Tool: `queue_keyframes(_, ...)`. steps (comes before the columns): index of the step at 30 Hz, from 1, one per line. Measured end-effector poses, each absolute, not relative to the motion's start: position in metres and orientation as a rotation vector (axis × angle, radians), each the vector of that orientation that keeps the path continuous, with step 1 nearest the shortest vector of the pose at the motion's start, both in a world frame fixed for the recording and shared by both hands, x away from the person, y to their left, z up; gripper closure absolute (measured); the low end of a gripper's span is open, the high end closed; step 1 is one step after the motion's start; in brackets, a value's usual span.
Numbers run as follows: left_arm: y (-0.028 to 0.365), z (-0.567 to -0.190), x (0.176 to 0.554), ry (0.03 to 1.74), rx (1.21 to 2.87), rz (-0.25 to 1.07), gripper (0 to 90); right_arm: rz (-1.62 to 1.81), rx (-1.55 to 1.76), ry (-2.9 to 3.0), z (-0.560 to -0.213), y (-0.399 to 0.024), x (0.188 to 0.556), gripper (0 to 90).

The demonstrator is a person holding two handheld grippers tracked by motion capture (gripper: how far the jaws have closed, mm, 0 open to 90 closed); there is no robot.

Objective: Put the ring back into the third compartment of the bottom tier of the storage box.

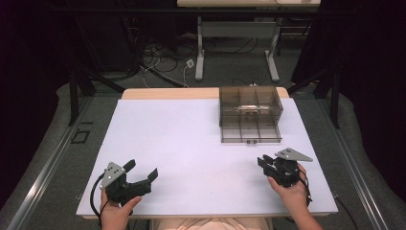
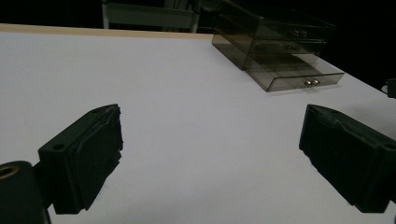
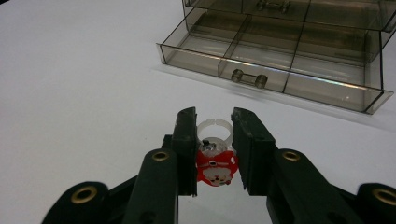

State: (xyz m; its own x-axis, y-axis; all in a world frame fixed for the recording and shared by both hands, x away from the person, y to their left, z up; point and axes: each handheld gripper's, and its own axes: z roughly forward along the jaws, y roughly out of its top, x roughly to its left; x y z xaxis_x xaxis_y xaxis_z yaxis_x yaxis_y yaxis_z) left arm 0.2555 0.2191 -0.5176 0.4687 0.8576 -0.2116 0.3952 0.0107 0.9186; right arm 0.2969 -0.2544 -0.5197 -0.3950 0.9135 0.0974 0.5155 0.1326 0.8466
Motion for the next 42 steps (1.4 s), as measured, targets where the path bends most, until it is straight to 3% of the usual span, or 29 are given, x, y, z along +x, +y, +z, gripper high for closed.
queue_keyframes(42,0.217,-0.519,0.257,1.119,1.606,0.510,7.3,1.149,1.378,2.004,-0.478,-0.262,0.324,71.4)
